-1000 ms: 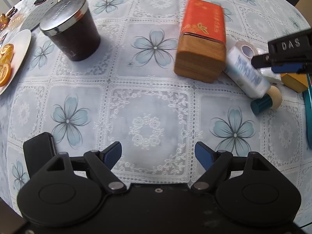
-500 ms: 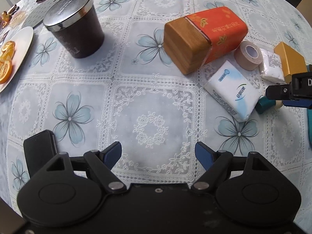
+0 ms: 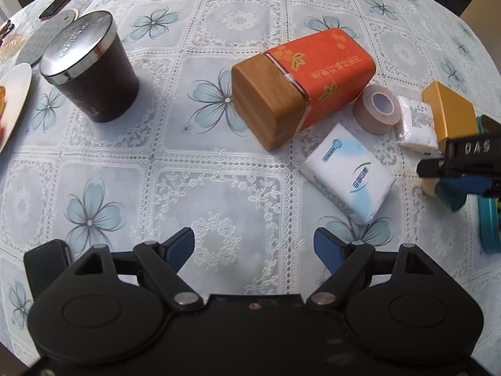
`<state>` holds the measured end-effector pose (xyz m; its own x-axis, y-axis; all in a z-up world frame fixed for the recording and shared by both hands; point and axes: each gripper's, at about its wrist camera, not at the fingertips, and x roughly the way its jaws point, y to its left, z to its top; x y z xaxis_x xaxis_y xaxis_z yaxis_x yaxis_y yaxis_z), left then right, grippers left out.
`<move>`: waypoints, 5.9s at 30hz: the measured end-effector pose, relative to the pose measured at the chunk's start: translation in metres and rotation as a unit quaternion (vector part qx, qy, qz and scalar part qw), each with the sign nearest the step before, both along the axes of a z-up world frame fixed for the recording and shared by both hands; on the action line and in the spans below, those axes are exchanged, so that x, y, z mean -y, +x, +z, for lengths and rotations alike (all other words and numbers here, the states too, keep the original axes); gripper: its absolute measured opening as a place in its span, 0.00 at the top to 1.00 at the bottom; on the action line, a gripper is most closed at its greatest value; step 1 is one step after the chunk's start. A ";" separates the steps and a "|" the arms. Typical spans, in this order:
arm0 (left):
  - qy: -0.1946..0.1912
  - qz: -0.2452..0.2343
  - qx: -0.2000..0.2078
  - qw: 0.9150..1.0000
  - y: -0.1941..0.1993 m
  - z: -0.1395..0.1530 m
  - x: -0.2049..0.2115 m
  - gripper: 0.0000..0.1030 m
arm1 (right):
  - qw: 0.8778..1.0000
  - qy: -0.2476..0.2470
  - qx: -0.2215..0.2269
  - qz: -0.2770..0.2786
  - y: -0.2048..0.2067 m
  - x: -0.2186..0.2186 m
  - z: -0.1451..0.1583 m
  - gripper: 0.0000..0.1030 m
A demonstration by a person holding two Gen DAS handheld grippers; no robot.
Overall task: Organize soft objects
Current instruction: 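Grasp the white tissue pack with the left tool while the right tool grasps the teal-handled sponge, then carry the tissue pack with the left tool while the right tool carries the sponge over the gold tray, then open the left tool to drop the tissue pack into the tray while the right tool releases the sponge, then move the left tool to the white cotton-pad bag while the right tool approaches the beige tape roll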
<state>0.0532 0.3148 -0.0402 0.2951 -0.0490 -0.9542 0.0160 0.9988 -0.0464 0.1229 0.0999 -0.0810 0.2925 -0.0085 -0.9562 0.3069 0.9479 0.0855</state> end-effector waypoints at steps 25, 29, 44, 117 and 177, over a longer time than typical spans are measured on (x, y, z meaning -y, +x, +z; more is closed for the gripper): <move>-0.061 0.079 -0.008 0.995 0.057 -0.029 0.067 0.12 | 0.997 -0.030 0.018 0.072 -0.023 0.017 0.012 0.64; -0.051 0.073 0.005 0.996 0.057 -0.024 0.069 0.39 | 0.995 -0.028 0.027 0.089 -0.028 0.020 0.019 0.64; -0.059 0.003 0.049 0.997 0.042 0.044 0.119 0.44 | 0.990 0.032 0.111 0.084 -0.025 0.076 0.083 0.64; -0.023 -0.106 0.053 0.993 0.014 0.067 0.340 0.23 | 0.988 0.021 0.147 -0.050 -0.084 0.299 0.108 0.60; -0.033 0.013 -0.025 0.999 0.001 -0.014 0.012 0.22 | 0.949 -0.069 0.000 0.307 0.024 -0.040 0.013 0.66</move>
